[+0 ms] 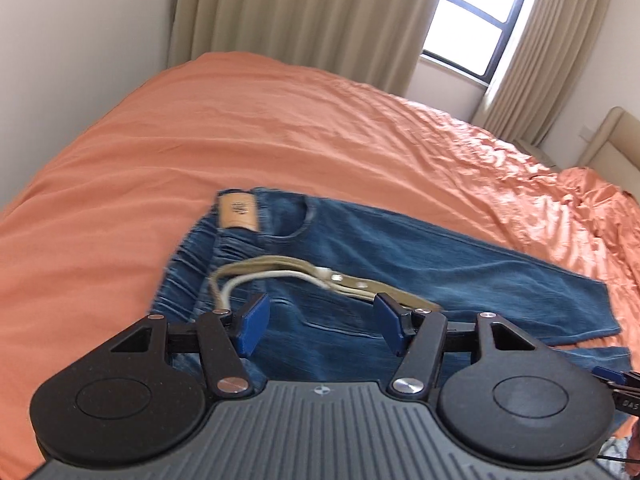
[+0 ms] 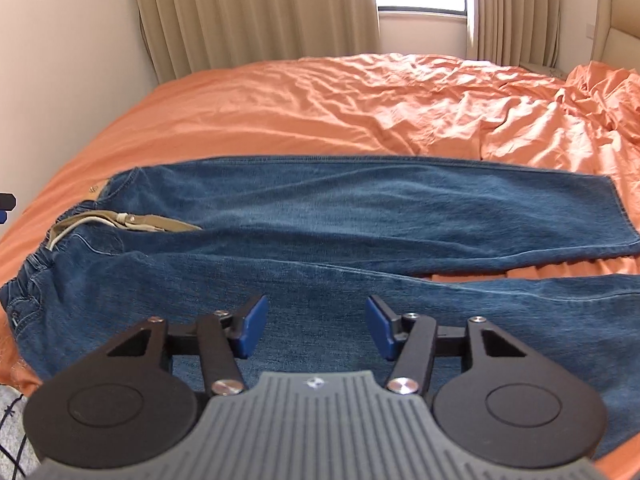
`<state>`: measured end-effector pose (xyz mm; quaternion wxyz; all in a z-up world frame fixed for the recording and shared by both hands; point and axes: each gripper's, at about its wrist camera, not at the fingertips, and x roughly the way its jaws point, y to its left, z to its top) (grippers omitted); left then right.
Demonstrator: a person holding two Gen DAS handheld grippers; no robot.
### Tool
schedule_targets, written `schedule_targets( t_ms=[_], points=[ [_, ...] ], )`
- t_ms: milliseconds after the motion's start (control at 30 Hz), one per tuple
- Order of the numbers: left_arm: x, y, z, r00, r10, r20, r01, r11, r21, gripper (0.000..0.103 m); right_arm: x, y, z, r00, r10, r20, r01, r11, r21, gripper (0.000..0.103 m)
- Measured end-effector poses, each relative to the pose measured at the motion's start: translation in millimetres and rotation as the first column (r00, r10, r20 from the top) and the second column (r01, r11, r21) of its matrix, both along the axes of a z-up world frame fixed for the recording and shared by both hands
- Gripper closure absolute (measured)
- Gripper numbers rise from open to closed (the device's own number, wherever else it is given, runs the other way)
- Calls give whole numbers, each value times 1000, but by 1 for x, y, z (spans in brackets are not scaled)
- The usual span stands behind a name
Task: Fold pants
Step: 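Move the left tool to the jeans waistband and close on it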
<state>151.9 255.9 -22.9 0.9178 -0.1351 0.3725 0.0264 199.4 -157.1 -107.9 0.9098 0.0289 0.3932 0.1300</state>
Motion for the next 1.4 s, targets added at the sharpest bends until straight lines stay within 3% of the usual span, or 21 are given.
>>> schedule_targets(
  t_ms=[67,200,333,733,767,800,833,933,967,1100,1267,1400],
  points=[
    [12,17,-12,1000,15,-22,-15,1000,8,32,9,7,-9,1000,-3,-18,3,1000,-1,51],
    [33,48,-43,996,22,-81,-27,998,-53,32,21,18,-22,999,18,-33,-18,1000,-12,51],
    [47,62,-66,988,41,-150,-45,999,-20,32,25,28,-32,999,41,-35,-42,999,-34,51],
    [55,71,-95,977,-5,-215,-8,998,-60,33,45,45,-49,997,39,-72,-43,997,-57,51],
    [55,71,-96,976,-12,-216,-4,997,-72,39,44,48,-49,997,38,-70,-43,997,-66,51],
    [56,71,-98,976,-24,-216,4,995,-95,53,44,50,-49,997,38,-64,-43,996,-81,51],
    [56,72,-100,976,-26,-217,0,993,-119,54,43,52,-48,998,40,-56,-45,994,-101,51],
    [54,77,-100,981,-24,-192,-6,988,-152,72,40,59,-47,998,50,-36,-54,987,-152,50],
    [53,80,-101,982,-23,-187,-10,985,-172,85,39,61,-47,998,55,-32,-59,985,-160,50],
    [50,88,-101,986,11,-165,-50,972,-229,92,39,60,-48,998,41,-42,-47,983,-175,50],
    [27,69,-63,996,72,-58,-77,992,-104,95,37,52,-43,999,4,-34,-11,980,-199,50],
    [20,75,-44,990,99,-99,-104,993,-54,95,33,40,-38,1000,-15,-19,11,976,-217,50]
  ],
)
